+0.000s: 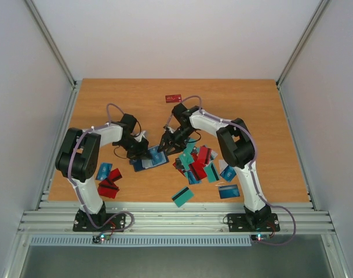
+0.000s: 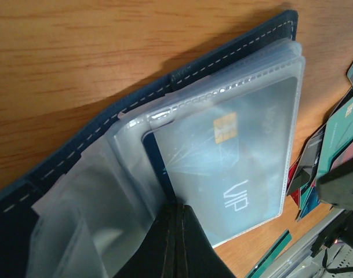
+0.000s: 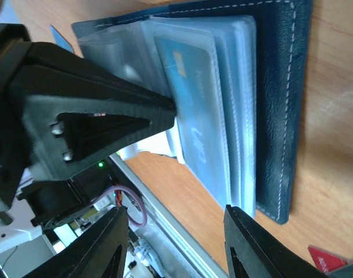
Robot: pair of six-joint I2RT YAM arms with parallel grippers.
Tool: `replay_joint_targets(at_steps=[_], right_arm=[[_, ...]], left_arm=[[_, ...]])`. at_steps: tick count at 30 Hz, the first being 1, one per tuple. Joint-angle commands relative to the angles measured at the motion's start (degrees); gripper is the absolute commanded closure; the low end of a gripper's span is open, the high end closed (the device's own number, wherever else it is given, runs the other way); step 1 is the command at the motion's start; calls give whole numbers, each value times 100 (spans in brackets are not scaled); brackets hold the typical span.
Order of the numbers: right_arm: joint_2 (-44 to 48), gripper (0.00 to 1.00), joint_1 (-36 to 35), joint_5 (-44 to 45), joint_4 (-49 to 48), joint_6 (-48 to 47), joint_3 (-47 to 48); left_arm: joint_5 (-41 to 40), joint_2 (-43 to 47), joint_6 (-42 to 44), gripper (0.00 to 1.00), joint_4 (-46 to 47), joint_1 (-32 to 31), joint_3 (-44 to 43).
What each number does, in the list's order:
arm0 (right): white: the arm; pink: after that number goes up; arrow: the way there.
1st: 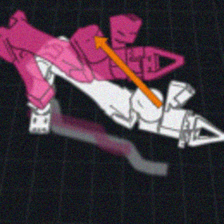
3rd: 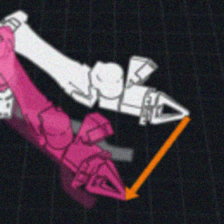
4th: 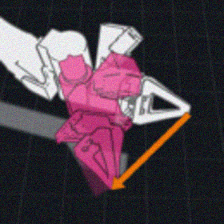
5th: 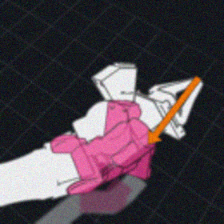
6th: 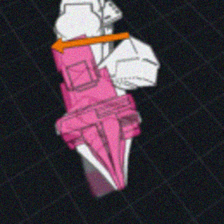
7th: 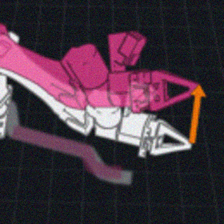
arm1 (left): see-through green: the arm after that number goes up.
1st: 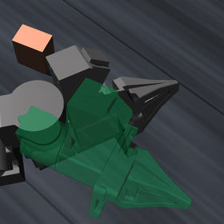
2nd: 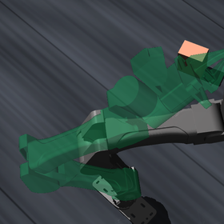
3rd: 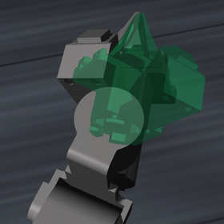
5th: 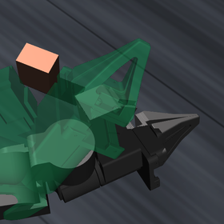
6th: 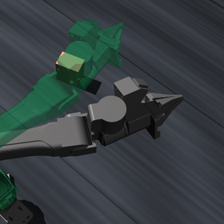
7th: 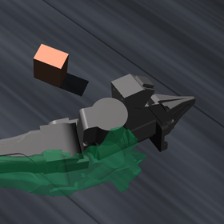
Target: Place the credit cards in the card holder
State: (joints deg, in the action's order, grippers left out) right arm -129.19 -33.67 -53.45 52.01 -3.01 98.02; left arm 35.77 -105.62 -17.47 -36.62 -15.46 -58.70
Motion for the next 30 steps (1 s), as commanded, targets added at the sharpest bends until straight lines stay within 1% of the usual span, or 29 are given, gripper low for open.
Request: replay_joint_targets(at_steps=[1,30], right_arm=[[-237,53,-66,-21,261,-243,225],[-753,53,-200,-186,602,-477,845]], left_arm=[[-237,-290,135,100,148,-46,131],[-255,-457,240,100,-50,-50,-62]])
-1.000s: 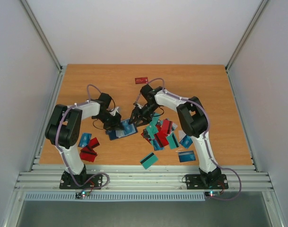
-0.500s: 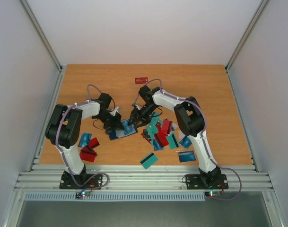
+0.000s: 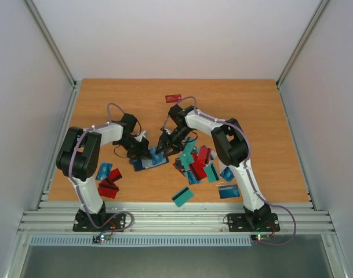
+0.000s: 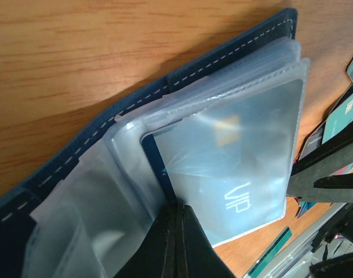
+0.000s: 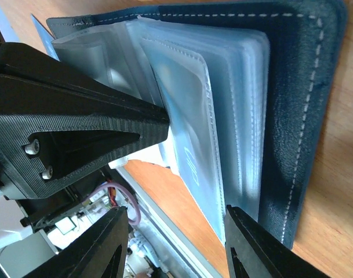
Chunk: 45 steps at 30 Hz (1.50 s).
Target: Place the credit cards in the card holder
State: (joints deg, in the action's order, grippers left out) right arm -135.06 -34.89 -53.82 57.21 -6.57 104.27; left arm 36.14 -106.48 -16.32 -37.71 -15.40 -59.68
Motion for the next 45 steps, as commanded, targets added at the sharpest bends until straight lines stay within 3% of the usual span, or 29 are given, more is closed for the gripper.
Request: replay_joint_targets(at_steps=[1,11,14,17,23,27,34,45], right_arm=[[-173,53,-83,-161,89,-122,241],[-316,59,-189,-190,243,-237,496],[-327,68,-193,-98,268,-233,525],[-372,83,-191,427,536,-244,655],[-467,96,-193,1066,944,-310,972],[-494,99,-193,1461,1243,-339,1166],[-516,99,-194,2142,1879,-407,1649],[-1014,99,-589,3305,3043,-542,2901]], left_arm=[[-293,-374,135,100,51,-52,30],[-216,-388,148,100,3,-52,-75],[-158,-384,123,100,-8,-53,-124],[-85,-349,70,100,-40,-52,-179],[95,-255,-122,100,-107,-52,-347],[121,-106,-279,98,-206,-56,-444],[-554,487,-329,75,-771,-51,-476],[-1591,769,8,73,-977,-44,-72]])
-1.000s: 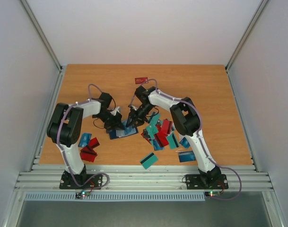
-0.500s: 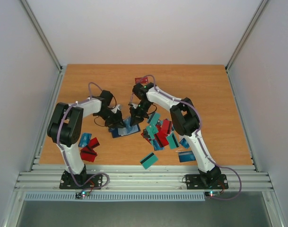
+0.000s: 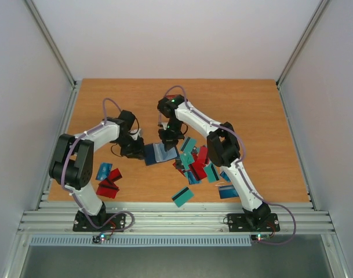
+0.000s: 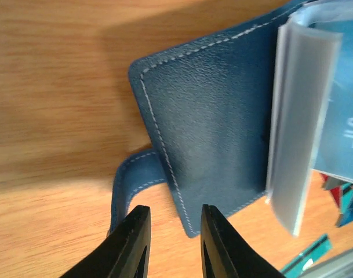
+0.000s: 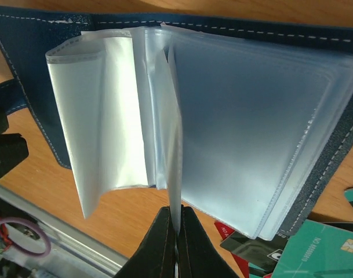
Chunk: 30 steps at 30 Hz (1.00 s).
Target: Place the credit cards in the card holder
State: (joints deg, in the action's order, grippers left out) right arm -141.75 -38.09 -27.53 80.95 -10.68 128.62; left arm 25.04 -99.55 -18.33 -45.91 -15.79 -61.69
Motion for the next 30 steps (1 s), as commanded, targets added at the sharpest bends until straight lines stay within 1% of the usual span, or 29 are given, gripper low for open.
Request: replay_joint_targets(at_steps=[1,3,6,10,13,16,18,25,30], right_arm=[[-418,99,-309,764,770,-124,599],[-591,99,-391,901,996,-92,867],[-844,99,-512,1116,1251,-6,1313],[-1158,99,-656,1368,1585,111,1832],[-1175,97,-719,1499,1626,221,1893],[-1142,95,-772,1493,1615,300,1906],[-1108,91,-814,1326,1546,303,1904],[-1010,77,-891,73,990,378,1882],[-986,70,-894,-353,697,519,1737]], left_arm=[[-542,73,214,73,-143,-4,143],[-639,67,224,74,-106,5,179],[-655,39,211,79,2,14,266],[-550,-170,215,91,180,20,400],[-465,-243,191,99,361,20,583],[-322,-303,135,100,520,19,697],[-206,-363,98,100,594,22,719],[204,-380,-22,100,790,31,720],[293,-381,-9,100,769,35,720]])
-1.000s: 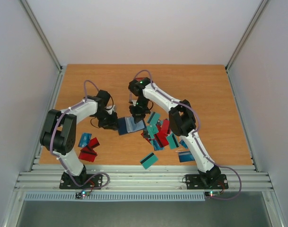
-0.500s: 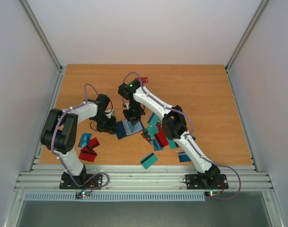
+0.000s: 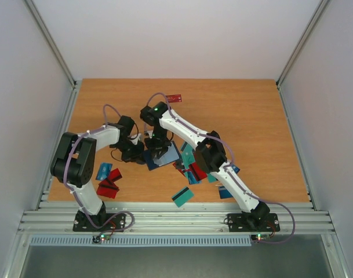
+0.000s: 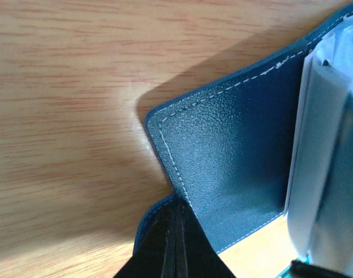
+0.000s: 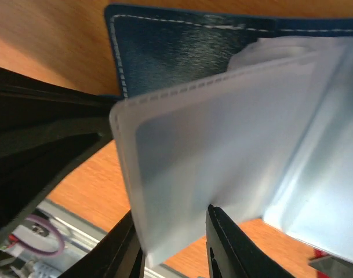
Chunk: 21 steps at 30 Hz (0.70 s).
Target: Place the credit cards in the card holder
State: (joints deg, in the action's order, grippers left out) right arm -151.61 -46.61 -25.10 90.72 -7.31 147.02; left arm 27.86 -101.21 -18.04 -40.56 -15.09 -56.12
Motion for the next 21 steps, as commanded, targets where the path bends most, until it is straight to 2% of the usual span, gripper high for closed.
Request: replay_joint_targets(at_steps=[1,7,10,21], right_arm=[[19,69,-41,-661,-342,200,-189],[361,60,-5,-1229,-1221,341,-1214],[543,59,52,-1435,-1583,465,-1612],[1358,58,312,-1725,-1997,499,-2115]], left_arm=[[32,-208,-33,100,235,-36,163],[252,-153,-34,100,287,-29,214],[346,-37,-45,100,283,-37,220],[121,708,-89,100,-230,-31,27]])
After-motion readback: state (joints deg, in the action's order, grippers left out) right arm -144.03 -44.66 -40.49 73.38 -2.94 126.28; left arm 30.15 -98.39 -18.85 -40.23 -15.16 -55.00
